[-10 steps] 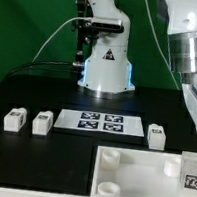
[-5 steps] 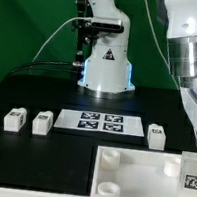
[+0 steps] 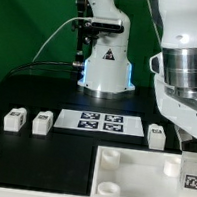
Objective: Assemble one leg
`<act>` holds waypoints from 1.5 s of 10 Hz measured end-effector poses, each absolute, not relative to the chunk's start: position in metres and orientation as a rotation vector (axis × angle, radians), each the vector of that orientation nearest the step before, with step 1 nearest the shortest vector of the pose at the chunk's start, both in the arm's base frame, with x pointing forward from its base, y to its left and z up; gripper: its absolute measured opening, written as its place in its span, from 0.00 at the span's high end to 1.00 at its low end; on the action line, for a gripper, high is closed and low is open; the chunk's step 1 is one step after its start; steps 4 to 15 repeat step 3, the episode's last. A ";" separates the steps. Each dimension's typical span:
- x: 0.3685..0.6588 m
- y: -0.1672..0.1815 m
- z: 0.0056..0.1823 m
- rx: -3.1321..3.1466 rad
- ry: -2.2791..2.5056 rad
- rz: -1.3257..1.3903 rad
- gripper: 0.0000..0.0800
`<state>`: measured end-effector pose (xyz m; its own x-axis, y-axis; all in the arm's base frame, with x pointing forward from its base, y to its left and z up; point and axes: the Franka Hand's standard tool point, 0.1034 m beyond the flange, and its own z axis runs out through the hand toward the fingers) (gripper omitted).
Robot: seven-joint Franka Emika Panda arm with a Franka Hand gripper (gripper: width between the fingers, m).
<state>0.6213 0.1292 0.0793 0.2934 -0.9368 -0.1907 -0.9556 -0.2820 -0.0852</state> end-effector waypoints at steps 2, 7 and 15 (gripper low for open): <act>0.621 0.129 0.079 -2.374 1.759 0.153 0.19; 0.621 0.129 0.079 -2.374 1.759 0.154 0.19; 0.621 0.129 0.079 -2.374 1.759 0.154 0.19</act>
Offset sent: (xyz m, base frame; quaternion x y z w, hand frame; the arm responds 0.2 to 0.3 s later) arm 0.0000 0.0000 0.0000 0.0000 0.0000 0.0000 1.0000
